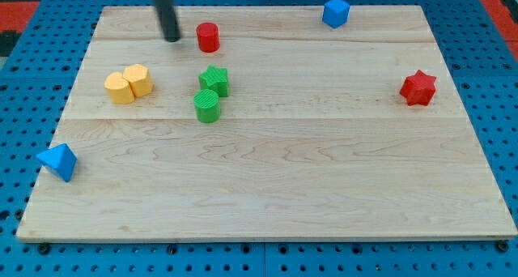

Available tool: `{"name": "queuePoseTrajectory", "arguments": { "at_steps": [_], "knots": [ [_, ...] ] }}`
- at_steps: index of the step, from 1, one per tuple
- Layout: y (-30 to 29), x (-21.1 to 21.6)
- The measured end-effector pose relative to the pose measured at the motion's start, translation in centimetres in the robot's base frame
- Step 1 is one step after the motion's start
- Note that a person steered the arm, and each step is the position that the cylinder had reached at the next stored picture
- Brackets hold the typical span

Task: Slide the red circle to the left side of the red star

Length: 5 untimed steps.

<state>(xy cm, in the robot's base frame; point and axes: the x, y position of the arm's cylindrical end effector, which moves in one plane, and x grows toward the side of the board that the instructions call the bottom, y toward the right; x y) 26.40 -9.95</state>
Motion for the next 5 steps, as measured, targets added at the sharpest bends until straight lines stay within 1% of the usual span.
{"name": "queuePoseTrajectory", "arguments": {
  "at_steps": [1,2,3,4,5],
  "knots": [
    [13.3,3.8],
    [17.8,6.2],
    [13.1,2.3],
    [17.2,1.4],
    [25.4,5.0]
  ]
}}
